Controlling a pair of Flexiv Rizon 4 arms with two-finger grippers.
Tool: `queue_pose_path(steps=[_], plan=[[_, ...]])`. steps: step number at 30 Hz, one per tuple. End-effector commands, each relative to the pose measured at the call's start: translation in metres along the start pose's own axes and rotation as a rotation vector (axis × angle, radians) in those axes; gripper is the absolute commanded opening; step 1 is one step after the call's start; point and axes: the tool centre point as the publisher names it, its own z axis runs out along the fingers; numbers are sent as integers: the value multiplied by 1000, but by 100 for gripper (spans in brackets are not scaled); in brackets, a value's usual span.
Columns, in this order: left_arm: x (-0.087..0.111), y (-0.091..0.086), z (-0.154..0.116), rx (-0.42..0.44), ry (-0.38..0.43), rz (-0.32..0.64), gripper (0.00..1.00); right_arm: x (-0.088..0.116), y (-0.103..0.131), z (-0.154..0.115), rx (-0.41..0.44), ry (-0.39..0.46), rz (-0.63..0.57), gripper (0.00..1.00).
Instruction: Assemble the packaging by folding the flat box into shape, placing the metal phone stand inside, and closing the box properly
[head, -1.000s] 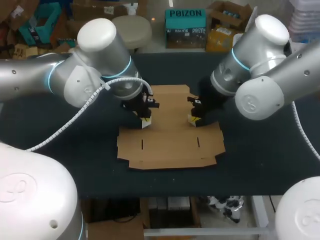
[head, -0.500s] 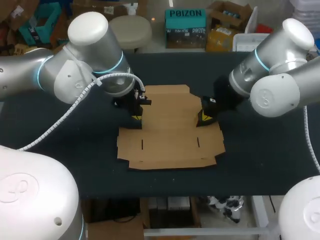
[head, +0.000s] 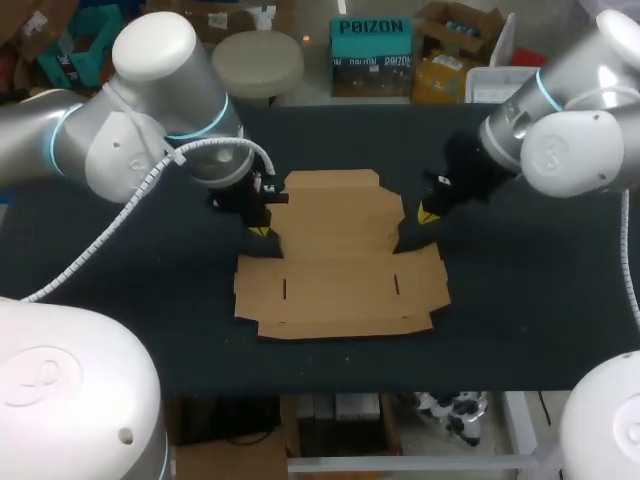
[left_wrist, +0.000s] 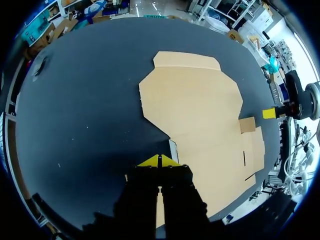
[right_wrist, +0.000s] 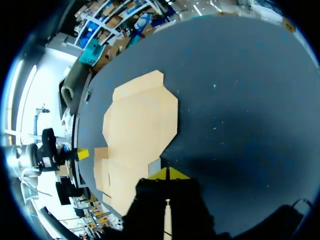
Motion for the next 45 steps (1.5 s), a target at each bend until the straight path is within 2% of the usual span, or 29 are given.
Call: queue_pose_path(steps=[1, 6, 12, 19, 25, 35, 45], plan=[[-3, 8, -22, 4, -8, -4, 0, 2, -1, -21, 67, -5, -4, 0], [-3, 21, -40, 11, -32, -14, 0, 3, -13, -37, 81, -23, -14, 0], [1, 45, -61, 10, -80, -51, 0, 5, -37, -57, 123, -29, -31, 0], [1, 79, -80, 21, -48, -79, 0, 5, -71, -79, 120, -41, -54, 0], [3, 113, -92, 28, -25, -90, 0, -7, -103, -88, 135, -23, -63, 0], [6, 161, -94, 31, -4, -100, 0, -16, -158, -85, 155, -29, -73, 0], [1, 192, -79, 20, 59, -114, 0, -35, -197, -74, 129, -5, -37, 0]])
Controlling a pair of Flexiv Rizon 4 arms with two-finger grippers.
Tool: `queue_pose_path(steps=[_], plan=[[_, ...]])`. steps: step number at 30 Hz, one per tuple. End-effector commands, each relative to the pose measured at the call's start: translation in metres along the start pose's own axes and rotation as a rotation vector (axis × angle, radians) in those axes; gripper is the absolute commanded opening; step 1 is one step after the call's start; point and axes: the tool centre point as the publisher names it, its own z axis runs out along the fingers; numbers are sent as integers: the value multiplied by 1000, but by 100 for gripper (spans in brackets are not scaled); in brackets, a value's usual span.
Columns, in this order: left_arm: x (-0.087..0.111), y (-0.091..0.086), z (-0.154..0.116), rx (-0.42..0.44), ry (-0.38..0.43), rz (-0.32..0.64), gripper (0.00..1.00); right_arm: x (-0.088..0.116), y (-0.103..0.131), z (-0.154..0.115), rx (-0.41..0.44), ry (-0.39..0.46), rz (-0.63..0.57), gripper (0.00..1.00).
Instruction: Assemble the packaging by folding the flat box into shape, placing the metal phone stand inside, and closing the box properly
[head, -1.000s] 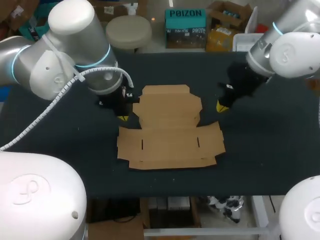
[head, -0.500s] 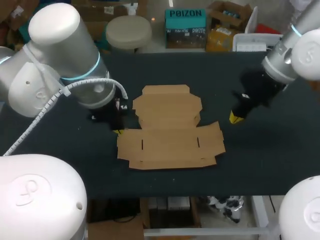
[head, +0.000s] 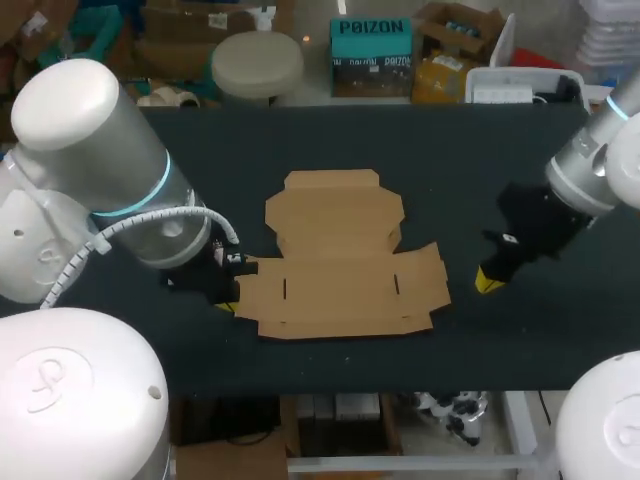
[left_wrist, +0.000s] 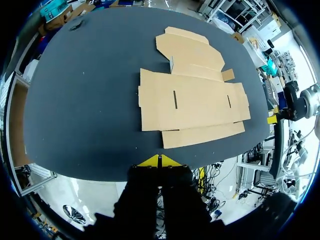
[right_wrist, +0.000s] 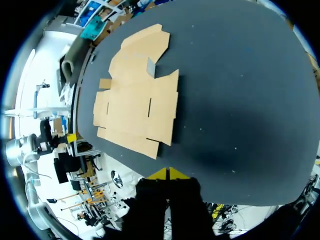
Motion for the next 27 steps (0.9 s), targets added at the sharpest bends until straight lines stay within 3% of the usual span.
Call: queue_pose_path(steps=[1, 6, 10, 27], plan=[[-11, 13, 9, 53, 45, 3, 0, -9, -18, 9, -81, 20, 5, 0], [-12, 18, 17, 56, 67, 2, 0, -12, -25, 21, -85, 32, 14, 0], [-13, 20, 24, 47, 76, -3, 0, -12, -29, 29, -97, -26, 41, 0], [-14, 20, 33, 22, 96, -3, 0, -7, -25, 36, -87, 3, 45, 0]])
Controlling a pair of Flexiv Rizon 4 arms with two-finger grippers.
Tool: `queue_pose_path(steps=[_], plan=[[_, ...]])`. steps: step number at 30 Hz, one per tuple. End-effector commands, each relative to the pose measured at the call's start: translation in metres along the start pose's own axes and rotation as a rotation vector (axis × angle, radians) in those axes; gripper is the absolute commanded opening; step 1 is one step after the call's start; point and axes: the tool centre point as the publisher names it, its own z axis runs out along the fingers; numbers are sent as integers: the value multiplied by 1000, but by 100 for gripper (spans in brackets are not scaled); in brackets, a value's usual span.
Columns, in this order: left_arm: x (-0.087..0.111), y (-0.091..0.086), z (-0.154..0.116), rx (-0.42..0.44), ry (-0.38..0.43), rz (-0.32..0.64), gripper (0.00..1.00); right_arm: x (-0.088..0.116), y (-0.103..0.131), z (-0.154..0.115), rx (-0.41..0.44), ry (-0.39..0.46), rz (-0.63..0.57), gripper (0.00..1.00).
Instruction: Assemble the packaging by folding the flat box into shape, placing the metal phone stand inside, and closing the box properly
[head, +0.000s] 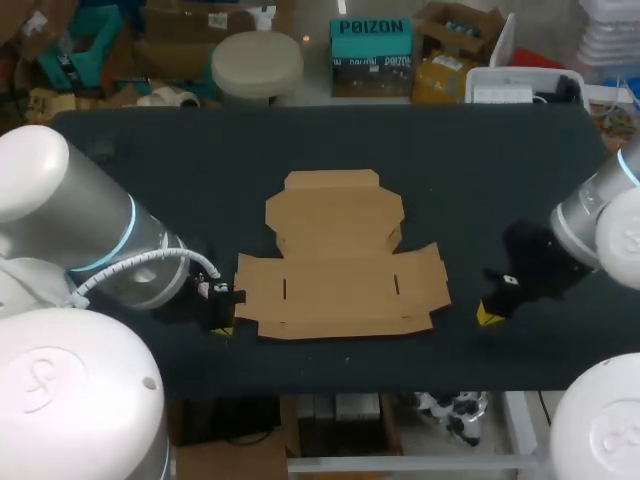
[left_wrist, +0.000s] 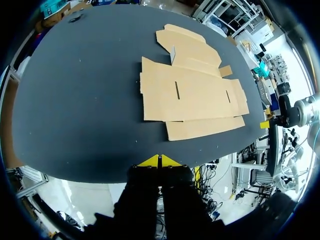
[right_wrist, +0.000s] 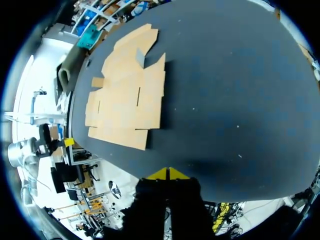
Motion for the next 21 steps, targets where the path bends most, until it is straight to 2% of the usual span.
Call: queue_pose_path(steps=[1, 7, 14, 21], plan=[[-2, -2, 10, -29, 23, -16, 0, 1, 4, 5, 9, 33, 14, 0], [-11, 2, 24, -77, 111, -49, 0, 2, 1, 18, -6, 73, 36, 0], [-6, 3, 37, -74, 155, -29, 0, -2, 7, 43, 2, 123, 34, 0], [-7, -1, 49, -86, 199, -26, 0, 2, 13, 54, -15, 117, 36, 0]])
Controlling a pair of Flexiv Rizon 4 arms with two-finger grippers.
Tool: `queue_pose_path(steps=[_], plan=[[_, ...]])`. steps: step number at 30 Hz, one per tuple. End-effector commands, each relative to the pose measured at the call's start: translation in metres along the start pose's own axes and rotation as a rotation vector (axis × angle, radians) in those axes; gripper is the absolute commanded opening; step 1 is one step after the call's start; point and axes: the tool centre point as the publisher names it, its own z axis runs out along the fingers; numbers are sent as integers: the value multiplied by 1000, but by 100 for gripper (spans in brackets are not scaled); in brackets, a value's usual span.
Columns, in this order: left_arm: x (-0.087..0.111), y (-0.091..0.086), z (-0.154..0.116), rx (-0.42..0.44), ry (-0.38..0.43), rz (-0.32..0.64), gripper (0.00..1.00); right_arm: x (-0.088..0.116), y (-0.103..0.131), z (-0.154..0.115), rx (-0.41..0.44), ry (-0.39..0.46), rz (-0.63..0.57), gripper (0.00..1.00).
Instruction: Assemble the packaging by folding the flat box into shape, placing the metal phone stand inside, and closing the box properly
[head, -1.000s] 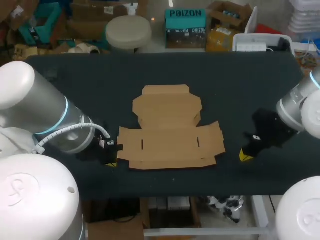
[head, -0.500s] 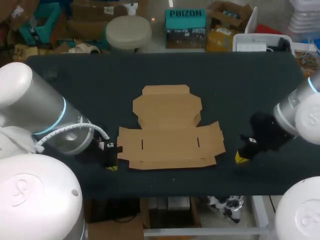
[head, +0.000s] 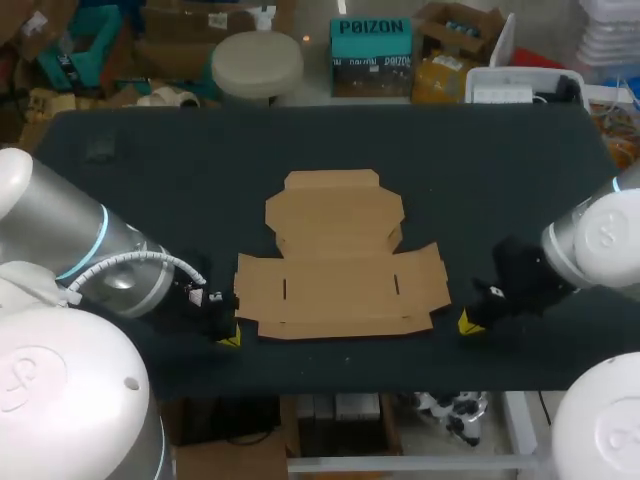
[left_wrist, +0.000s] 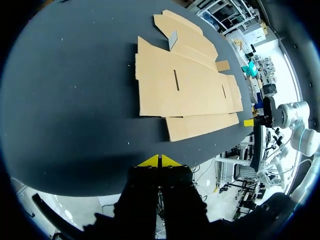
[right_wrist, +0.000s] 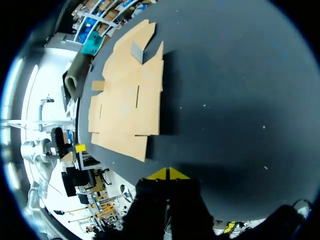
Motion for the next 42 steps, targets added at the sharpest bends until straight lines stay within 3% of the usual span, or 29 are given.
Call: queue_pose_path(steps=[1, 19, 42], plan=[[-3, -6, 13, -15, 20, 3, 0, 0, 4, 12, -7, 5, 1, 0], [-5, -19, 42, -44, 45, -29, 0, 1, 15, 33, -41, 33, -5, 0], [-2, -22, 50, -54, 44, -9, 0, 13, 20, 42, -25, 94, -8, 0]])
